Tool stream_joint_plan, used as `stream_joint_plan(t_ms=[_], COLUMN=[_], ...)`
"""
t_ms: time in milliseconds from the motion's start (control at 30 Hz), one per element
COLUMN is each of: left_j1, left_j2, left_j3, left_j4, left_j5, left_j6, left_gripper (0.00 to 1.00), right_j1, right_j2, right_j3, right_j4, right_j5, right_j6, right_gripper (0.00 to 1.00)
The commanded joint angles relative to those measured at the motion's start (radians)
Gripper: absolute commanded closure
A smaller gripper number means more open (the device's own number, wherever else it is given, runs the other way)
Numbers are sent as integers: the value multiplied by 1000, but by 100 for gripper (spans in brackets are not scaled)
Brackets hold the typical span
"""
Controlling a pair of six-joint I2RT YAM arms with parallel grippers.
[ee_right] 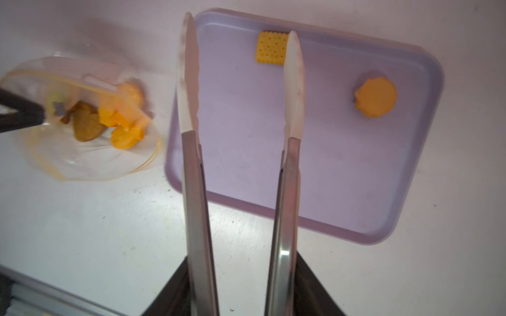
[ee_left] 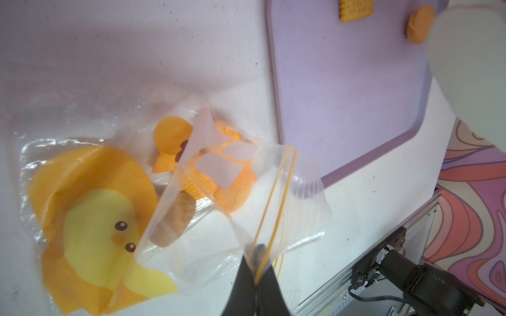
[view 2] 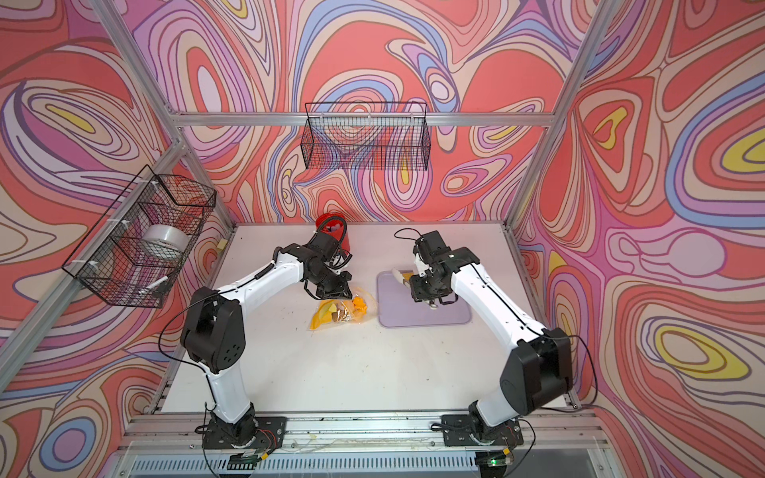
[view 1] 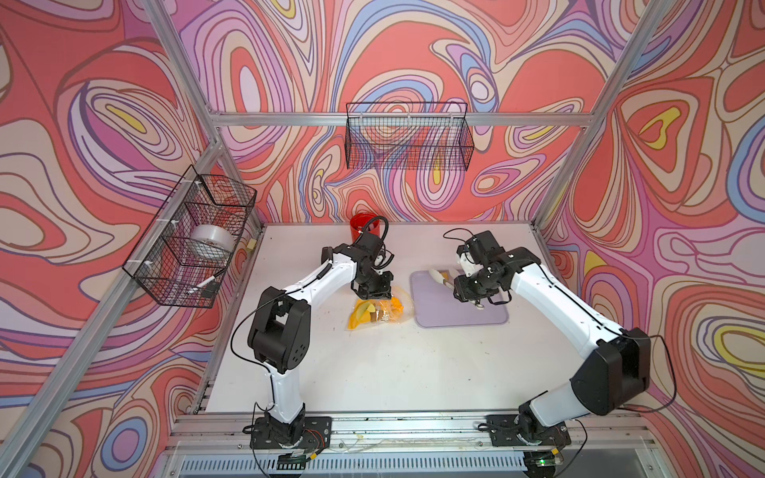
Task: Put the cookies into a resealable bag to prevent moisture
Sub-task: Pick up the cookie from the tray.
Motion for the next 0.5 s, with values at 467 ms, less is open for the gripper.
stream_joint_plan(t_ms=[467], left_j1=[7], left_j2=[-20], left_j3=[-28], left_j4=[-27], left_j5=[-26], left_j6=[6], left_gripper=[100], right_j1=[10], right_j2=[269], right_j3=[124], right_j4=[33], right_j5=[131], right_j6=[-13], right_gripper=[48])
